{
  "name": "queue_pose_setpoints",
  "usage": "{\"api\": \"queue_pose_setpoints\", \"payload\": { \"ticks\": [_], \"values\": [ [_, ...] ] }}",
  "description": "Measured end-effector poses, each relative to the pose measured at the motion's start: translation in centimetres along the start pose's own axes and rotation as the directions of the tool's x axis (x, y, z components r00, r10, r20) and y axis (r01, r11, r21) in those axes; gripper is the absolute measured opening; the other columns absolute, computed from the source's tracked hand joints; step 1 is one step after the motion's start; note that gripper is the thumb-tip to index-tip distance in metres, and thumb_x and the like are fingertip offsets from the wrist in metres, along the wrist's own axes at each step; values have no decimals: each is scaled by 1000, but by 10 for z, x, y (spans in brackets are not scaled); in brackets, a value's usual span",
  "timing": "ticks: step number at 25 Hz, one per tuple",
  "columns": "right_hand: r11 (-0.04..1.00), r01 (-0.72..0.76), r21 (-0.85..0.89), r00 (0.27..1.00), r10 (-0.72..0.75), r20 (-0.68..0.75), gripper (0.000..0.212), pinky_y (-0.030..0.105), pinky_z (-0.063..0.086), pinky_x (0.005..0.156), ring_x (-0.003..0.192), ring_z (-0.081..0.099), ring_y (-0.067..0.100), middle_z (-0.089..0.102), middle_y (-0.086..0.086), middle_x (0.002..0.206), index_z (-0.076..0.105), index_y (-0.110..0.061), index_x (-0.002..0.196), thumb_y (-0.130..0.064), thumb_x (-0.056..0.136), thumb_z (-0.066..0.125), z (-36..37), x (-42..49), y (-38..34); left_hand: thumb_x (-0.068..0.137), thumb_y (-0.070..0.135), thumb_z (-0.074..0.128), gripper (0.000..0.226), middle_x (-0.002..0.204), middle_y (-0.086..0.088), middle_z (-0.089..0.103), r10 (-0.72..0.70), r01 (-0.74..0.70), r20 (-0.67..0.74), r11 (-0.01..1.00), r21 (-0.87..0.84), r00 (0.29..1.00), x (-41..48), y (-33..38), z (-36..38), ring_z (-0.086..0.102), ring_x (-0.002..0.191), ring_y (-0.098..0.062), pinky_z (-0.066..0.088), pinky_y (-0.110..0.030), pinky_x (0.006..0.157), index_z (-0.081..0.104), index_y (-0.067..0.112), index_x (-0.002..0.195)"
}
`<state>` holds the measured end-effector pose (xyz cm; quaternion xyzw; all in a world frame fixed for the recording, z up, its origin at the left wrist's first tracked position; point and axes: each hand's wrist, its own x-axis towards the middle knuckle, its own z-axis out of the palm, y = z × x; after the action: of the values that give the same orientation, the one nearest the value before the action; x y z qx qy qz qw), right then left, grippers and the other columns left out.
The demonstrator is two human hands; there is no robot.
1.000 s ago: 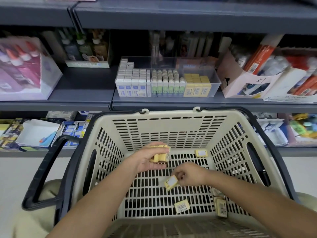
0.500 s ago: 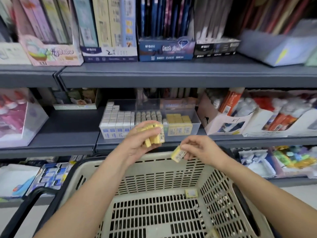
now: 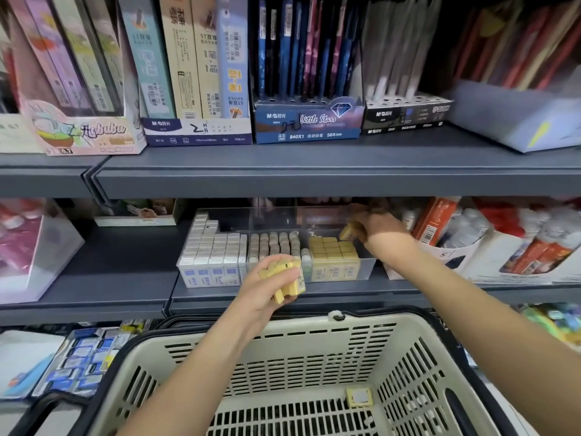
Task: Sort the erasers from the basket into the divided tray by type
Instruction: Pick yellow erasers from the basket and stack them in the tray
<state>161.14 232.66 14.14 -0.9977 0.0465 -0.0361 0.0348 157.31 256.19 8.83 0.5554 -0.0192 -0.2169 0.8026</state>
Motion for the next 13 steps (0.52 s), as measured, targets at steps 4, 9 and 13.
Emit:
{"api": "queue_pose_setpoints", "payload": {
  "ticks": [4,9,13],
  "values": [
    [995,-26,98,999,22,41,31,33,48,76,93,60,33,64,13,110,59,-25,114,-9,90,48,13,6,-7,54,24,80,26,78,3,73,6,-6,24,1000,-23,1000,2,-3,-3,69,70,-11,56,-29,65,74,32,78],
    [997,-44,64,994,38,101,20,30,39,65,74,50,28,63,13,100,63,-20,83,-16,90,45,18,7,-11,53,23,81,27,80,1,73,4,-2,29,999,-50,1000,5,-4,-4,69,72,-13,56,-31,66,74,30,78],
    [998,52,39,996,-54,71,19,28,45,75,89,57,28,65,8,107,66,-26,87,-18,89,49,8,-2,-19,53,20,81,27,80,-1,73,-19,21,28,997,-72,999,5,-4,-3,70,71,-14,56,-28,61,75,28,78]
  ]
}}
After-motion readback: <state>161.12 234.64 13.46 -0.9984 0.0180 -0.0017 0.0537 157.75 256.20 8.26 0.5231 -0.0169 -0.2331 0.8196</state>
